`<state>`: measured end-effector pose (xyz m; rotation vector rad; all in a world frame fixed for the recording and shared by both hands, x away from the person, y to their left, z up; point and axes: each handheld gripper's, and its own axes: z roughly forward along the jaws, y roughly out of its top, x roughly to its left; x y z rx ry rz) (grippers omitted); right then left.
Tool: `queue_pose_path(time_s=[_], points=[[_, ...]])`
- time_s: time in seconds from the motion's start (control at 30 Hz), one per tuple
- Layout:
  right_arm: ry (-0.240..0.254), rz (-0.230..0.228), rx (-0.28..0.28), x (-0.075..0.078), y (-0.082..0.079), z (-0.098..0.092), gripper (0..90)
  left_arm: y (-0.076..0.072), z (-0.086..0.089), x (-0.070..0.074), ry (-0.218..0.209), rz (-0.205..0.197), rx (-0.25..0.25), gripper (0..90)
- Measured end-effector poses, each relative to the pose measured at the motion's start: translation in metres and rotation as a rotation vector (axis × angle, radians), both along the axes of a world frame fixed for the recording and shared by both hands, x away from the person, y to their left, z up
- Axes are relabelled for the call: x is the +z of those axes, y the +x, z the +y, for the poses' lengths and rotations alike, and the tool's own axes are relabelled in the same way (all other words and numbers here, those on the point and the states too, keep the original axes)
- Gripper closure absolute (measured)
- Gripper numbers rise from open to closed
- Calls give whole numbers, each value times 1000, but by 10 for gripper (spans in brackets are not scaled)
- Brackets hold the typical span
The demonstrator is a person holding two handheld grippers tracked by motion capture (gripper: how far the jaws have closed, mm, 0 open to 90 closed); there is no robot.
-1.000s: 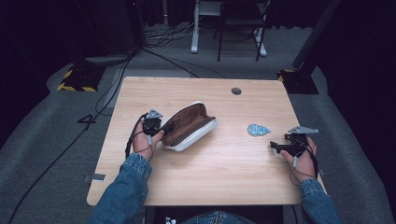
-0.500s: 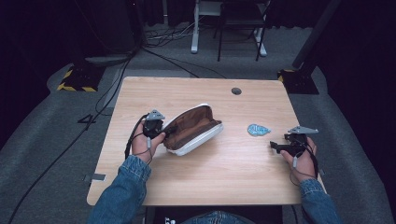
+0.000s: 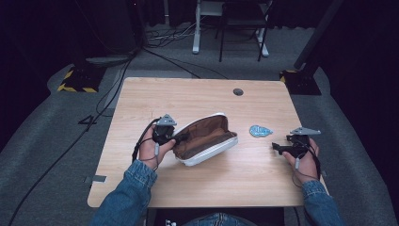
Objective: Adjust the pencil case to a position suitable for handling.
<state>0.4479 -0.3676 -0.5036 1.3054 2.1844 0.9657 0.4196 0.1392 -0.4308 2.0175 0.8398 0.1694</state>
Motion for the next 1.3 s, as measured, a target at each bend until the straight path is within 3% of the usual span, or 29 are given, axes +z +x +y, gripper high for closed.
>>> queue_pose_path(time_s=[0.47,1.3], points=[[1,0,1,0,0,0,170,-13,-24,4,-3,14,-114,841],[2,1,4,0,0,0,170,-30,-60,-20,5,65,-246,838]])
